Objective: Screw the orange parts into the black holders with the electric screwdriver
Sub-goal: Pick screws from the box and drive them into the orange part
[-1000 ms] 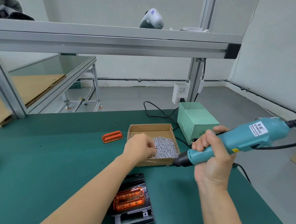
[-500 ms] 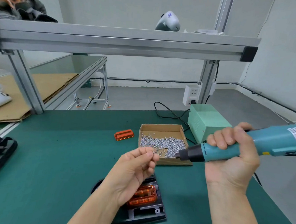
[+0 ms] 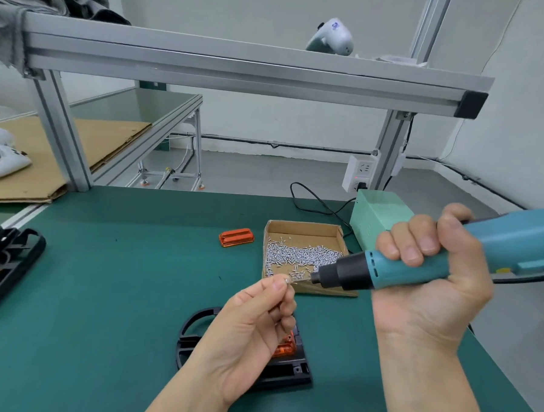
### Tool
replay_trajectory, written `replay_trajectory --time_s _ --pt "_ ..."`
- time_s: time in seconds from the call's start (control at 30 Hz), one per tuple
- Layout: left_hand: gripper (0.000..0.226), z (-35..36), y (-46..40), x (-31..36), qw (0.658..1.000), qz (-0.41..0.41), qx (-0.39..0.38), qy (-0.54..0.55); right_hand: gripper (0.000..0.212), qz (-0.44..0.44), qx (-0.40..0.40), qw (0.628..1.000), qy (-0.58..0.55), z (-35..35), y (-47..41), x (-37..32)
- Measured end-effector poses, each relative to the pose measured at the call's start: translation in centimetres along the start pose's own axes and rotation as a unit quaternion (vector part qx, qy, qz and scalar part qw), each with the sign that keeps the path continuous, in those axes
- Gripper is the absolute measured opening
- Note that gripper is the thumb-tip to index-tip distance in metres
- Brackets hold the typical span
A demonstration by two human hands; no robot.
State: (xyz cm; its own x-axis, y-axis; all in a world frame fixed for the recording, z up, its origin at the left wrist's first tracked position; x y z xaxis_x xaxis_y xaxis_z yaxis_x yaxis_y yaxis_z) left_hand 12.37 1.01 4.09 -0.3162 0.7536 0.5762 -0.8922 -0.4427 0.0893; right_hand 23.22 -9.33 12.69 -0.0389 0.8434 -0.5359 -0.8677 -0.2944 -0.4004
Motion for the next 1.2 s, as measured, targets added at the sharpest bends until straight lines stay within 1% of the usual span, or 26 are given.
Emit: replay_trajectory --time_s 0.37,0.47,0.53,0.77,0.87,1.03,1.07,1.13,1.17,1.2 --pt "0.008 0.3 1.1 0.1 1.000 0.014 0.006 -0.003 0.011 -0.004 -0.026 1.000 0.015 1.0 0.7 -0.1" --pt "0.013 0.3 1.3 0.1 0.999 0.033 0.028 -0.027 0.013 -0.014 -0.044 0.999 0.022 1.0 0.9 -0.1" --pt "0.012 0.3 1.5 0.0 0.997 0.051 0.042 -0.049 0.013 -0.022 -0.061 0.998 0.026 1.1 1.1 -0.1" --pt "0.011 0.4 1.7 -0.1 0.990 0.097 0.048 -0.088 0.014 -0.026 -0.076 0.996 0.023 0.8 0.9 0.1" --pt "0.017 0.2 1.7 0.0 0.985 0.108 0.068 -0.113 0.015 -0.017 -0.073 0.997 0.031 0.6 0.9 0.4" --pt "0.040 -0.5 2.1 0.5 0.973 0.093 0.076 -0.196 0.015 -0.003 -0.072 0.997 0.041 0.3 0.8 0.8" --pt "0.040 -0.7 2.2 0.8 0.969 0.093 0.078 -0.214 0.015 0.000 -0.074 0.996 0.044 0.1 0.8 0.8" --pt "0.027 -1.5 2.3 1.4 0.948 0.120 0.100 -0.278 0.016 0.009 -0.079 0.995 0.052 -0.2 0.7 1.0" --pt "0.022 -2.1 2.4 1.7 0.921 0.139 0.115 -0.345 0.017 0.014 -0.082 0.995 0.059 -0.4 0.6 1.1" --pt "0.021 -2.6 2.6 1.9 0.878 0.155 0.124 -0.435 0.017 0.021 -0.084 0.994 0.069 -0.7 0.5 1.3"
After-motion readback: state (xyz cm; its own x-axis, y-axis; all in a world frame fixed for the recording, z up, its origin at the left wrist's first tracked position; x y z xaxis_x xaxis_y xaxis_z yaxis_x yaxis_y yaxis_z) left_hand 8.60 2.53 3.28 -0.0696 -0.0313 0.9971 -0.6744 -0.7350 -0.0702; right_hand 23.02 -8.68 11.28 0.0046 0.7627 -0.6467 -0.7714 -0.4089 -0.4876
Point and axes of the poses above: each hand's wrist, its own y-axis away from the middle knuckle, its own z-axis out of the palm, x = y × z, the point moved 2 cm from there along -y, towards the middle knuckle, and after that the axes turned 7 degrees about y, right-handed, at the moved point
